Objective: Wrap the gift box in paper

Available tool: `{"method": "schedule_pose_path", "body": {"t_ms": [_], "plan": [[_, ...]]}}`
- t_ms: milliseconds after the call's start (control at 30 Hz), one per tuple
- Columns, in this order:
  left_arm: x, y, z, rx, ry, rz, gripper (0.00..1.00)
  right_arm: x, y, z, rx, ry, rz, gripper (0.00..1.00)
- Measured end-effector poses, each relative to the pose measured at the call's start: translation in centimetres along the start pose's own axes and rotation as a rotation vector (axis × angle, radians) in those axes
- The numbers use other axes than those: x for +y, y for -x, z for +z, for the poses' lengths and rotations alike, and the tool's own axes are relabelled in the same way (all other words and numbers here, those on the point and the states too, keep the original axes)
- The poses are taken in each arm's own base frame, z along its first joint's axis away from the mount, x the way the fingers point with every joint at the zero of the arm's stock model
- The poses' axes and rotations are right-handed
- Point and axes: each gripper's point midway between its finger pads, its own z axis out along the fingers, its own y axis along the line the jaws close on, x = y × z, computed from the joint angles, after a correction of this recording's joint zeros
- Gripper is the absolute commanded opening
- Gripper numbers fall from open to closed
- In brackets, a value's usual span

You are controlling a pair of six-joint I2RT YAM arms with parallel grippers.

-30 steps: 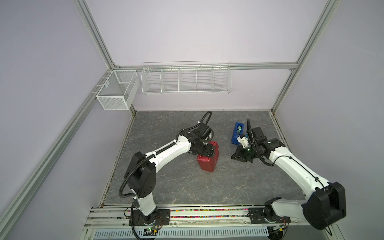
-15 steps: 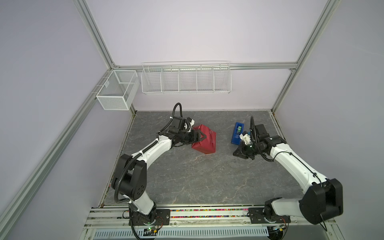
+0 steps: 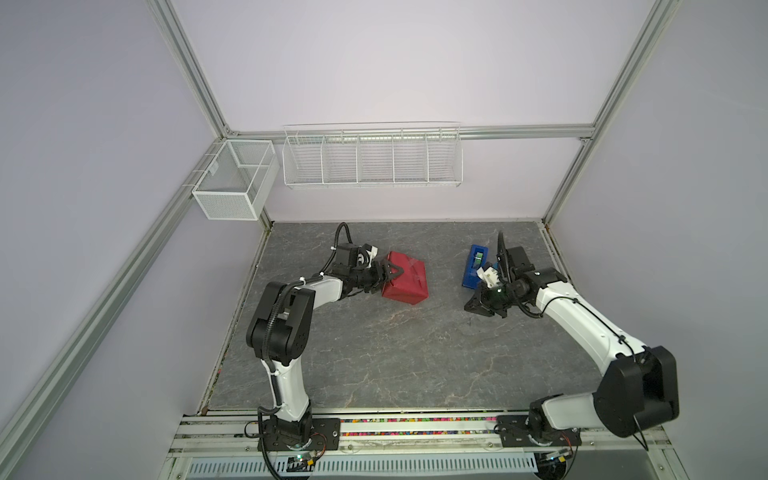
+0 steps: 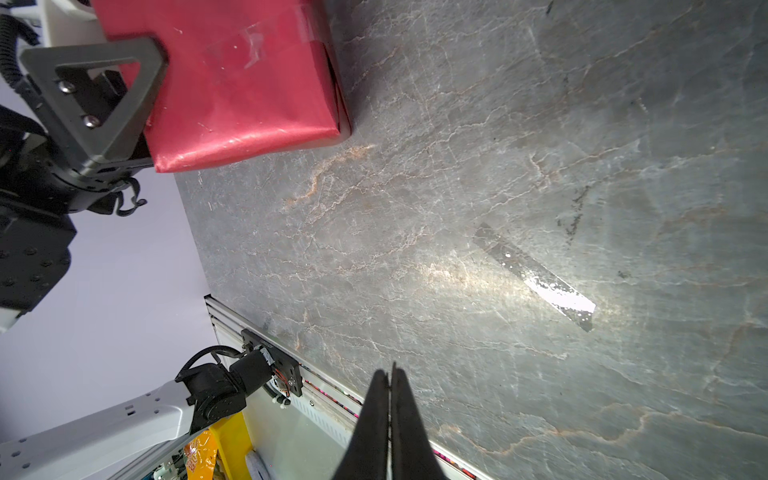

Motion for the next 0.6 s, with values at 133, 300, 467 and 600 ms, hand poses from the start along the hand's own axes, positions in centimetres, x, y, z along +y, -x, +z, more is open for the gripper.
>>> {"method": "schedule_pose_path", "body": {"t_ms": [133,300,467,600], "plan": [[0.2,-0.1,0.2,0.0,-0.021,-0.005,0.85,0.0,0.1,0.0,0.001,-0.001,0.001,0.09],[1.8,-0.3,0.0,-0.006,0.037,-0.003,0.93,0.2,0.2,-0.1,-0.001,0.0,-0.001,0.09],[4.1,-1.1,-0.4,0.023,0.147,-0.005,0.95,0.2,0.1,-0.2,0.0,-0.002,0.0,0.1],[3.9,-0.1,-0.7,0.025,0.207,0.053,0.97,-0.2,0.2,-0.2,-0.004,-0.021,-0.002,0.28]]}}
